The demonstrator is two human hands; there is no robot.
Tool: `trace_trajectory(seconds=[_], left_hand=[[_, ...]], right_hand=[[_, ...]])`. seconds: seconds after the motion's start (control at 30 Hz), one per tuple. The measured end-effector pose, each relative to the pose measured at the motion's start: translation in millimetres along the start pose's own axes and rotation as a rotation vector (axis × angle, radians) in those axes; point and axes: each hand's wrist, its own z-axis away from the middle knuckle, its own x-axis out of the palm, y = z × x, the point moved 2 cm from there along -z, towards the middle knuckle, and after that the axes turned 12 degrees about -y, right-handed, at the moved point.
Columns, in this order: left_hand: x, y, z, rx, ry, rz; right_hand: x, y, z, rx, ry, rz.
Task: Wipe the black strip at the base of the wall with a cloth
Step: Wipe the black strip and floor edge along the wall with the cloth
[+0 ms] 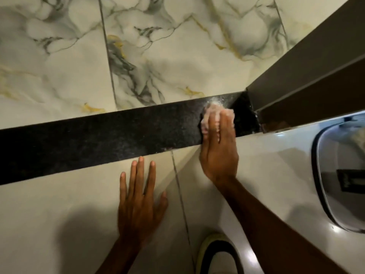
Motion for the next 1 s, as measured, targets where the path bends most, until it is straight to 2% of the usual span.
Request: trace_trajectory(seconds=[0.07,0.1,0.17,0.23,0.27,0.37,0.5,0.57,0.63,0.73,0.83,0.87,0.93,1.0], left_hand=[[3,0,0,0.006,0.021,0.01],[4,0,0,0.01,0.037,0.012],[5,0,0,0.006,0.048,0.001],[1,0,1,0.0,0.035,0.015],[-2,2,1,0.002,0.037,0.023],[-6,6,2,0.004,0.046,0.024],[-1,-1,-1,0.009,0.052,0.008],[-1,-2,-2,0.012,0.038,0.015],[-9,2,-1,-0.004,-0.012,0.021],[-42,13,2,-0.027,-0.201,0.068],[-105,32,26,-0.037,-0.341,0.094],[-133,40,40,-0.058,-0.348,0.141],[-192,60,68,-0.106,-0.349,0.241],[-262,91,101,-0.08,-0.383,0.26]], right_hand=[[-6,3,-36,0.124,0.051,-0.029],[-7,-2,-53,0.131,0.056,-0.048],[-2,-14,-67,0.017,0.043,-0.01],[7,-16,-46,-0.165,-0.022,0.074],[7,-10,-27,-0.198,-0.064,0.084],[-1,21,16,-0.049,-0.06,-0.056],[-14,23,-27,0.152,-0.01,-0.038],[-14,7,-50,0.157,-0.071,-0.06],[-10,-11,-37,0.057,-0.119,-0.043],[-20,-35,40,0.066,-0.289,-0.14],[-64,-52,126,0.177,-0.635,-0.148],[-90,-57,148,0.25,-0.706,-0.266],[-148,-71,188,0.372,-0.706,-0.512],[-229,-85,221,0.436,-0.646,-0.642]])
